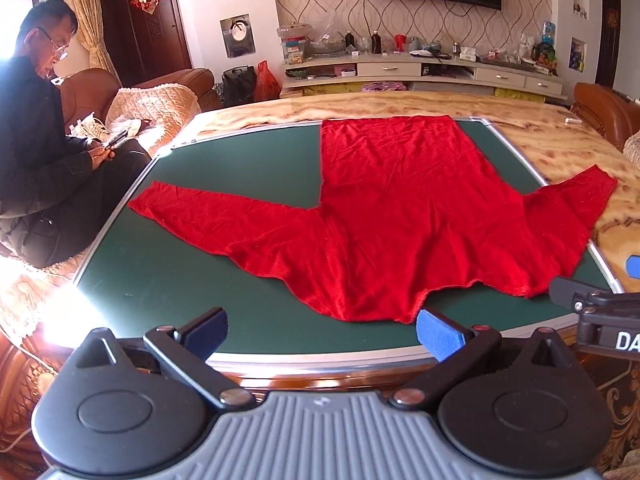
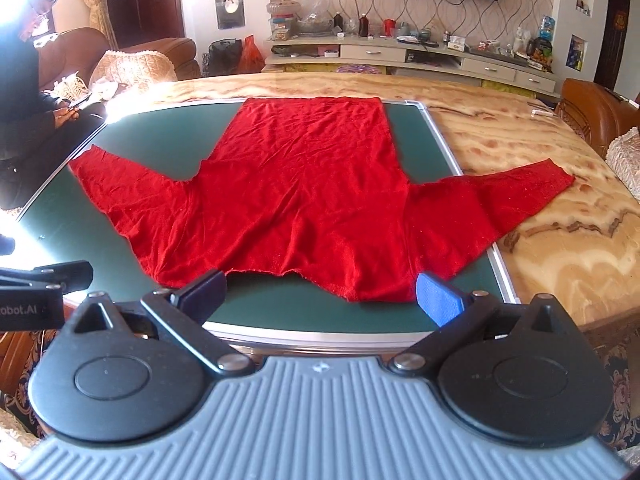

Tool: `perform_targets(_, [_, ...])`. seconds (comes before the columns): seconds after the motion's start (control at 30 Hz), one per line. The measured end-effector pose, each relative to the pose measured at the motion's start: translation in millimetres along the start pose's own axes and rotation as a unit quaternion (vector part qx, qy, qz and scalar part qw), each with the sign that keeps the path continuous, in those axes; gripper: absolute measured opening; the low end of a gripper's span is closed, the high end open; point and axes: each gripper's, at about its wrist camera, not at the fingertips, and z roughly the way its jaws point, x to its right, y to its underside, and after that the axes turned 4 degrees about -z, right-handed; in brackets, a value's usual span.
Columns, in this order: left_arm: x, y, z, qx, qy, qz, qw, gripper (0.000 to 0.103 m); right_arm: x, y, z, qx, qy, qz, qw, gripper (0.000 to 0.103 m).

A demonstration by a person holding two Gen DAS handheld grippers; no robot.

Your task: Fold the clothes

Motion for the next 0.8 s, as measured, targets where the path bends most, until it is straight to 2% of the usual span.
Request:
perform_targets(0.17, [16.4,9.7,-4.1,-0.001,0.017,-0.01,0.9998,0.103,3.5,6.9,-12.7,0.021,0.032,-0.008,0.999,0.103])
perform_targets(0.33, [32.7,20.4,-2.6,-0.004,0.02,-0.022,0.9995,0.103,10.5,14.4,-17.6,0.028,0.043,-0.006,0.999,0.103])
perform_targets(0.53, [36.6,33.3,3.3,-0.017,0.025,-0.045,0.9985,0.103,23.7,25.9,-13.6,0.019,0.017,0.013,1.0,0.103])
perform_targets(0.8, [42.5,41.8,13.8,-0.034,0.023,-0.056,0.9976,0.103,18.0,30.2,-12.0,0.023,0.029,-0.014,0.999,0.103])
